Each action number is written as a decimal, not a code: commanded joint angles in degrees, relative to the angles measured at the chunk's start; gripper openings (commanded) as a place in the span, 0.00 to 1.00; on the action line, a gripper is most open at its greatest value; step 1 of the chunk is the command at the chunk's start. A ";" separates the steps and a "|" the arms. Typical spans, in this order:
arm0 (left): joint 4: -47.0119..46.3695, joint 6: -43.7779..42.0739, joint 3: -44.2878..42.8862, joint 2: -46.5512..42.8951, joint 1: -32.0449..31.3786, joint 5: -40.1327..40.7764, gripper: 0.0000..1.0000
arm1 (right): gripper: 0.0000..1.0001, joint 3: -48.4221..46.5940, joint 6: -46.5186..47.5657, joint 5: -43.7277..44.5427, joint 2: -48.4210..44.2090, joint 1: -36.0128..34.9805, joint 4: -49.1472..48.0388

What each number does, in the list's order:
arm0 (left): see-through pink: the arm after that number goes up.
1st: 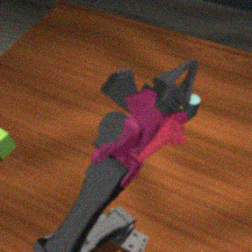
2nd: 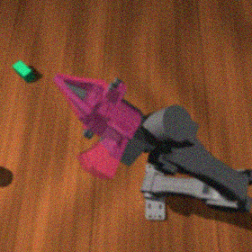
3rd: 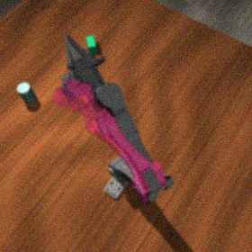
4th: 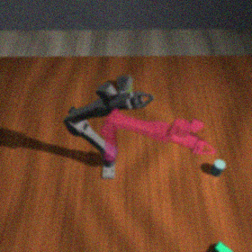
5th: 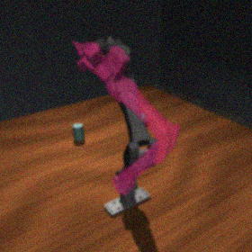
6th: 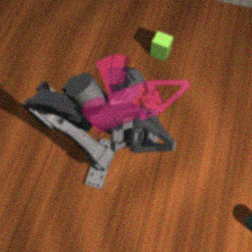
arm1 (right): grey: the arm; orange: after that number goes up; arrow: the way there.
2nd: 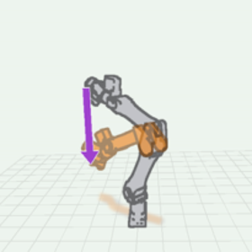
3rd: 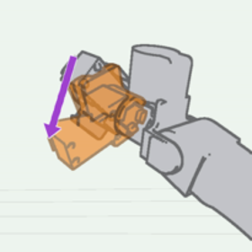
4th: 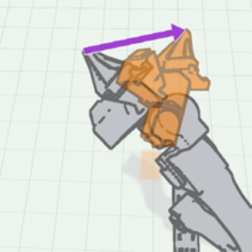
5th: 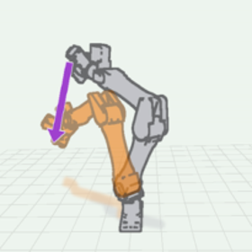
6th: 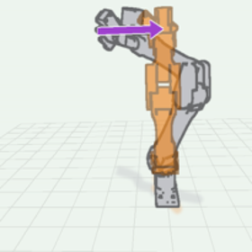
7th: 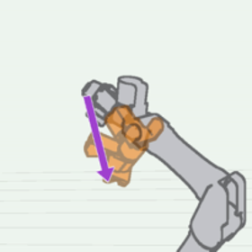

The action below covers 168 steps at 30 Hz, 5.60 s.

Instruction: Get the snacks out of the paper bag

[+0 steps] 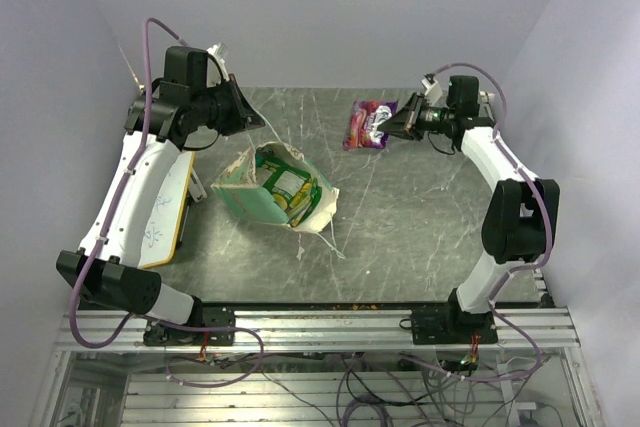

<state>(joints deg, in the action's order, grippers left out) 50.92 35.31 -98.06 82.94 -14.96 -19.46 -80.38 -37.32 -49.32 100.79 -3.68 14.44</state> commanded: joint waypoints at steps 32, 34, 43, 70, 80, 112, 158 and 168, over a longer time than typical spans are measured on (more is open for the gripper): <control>-2.46 0.53 4.82 -3.38 0.46 -4.55 0.07 | 0.34 1.87 28.30 47.19 6.13 17.07 28.62; -2.77 0.59 5.27 -3.55 0.31 -5.14 0.07 | 0.35 0.25 26.78 43.99 2.00 13.70 28.35; -5.48 0.08 8.13 -6.25 -0.64 -7.67 0.07 | 0.50 5.45 24.94 23.06 -16.31 -13.99 8.11; -1.10 -4.53 13.53 -13.06 -1.55 -5.82 0.07 | 0.61 27.76 101.60 42.93 -18.22 -54.87 -16.35; 0.26 -4.77 13.32 -13.72 -1.64 -7.54 0.07 | 0.63 29.46 102.69 39.67 -9.77 -53.50 -29.57; 4.12 -1.91 8.20 -12.12 -2.88 -0.07 0.07 | 0.00 19.12 96.44 21.51 -3.71 -46.07 -32.93; -2.59 -1.74 13.05 -9.89 -3.40 1.74 0.07 | 0.00 25.07 71.58 72.85 -31.96 -12.52 3.32; -1.49 -3.31 11.49 -10.24 -4.70 3.01 0.07 | 0.00 30.32 79.66 72.50 -22.09 -11.31 -9.25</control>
<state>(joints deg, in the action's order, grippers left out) 49.32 33.36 -84.88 74.08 -19.16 -16.69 -50.94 38.44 22.57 77.49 -15.31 14.61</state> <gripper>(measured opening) 0.072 0.045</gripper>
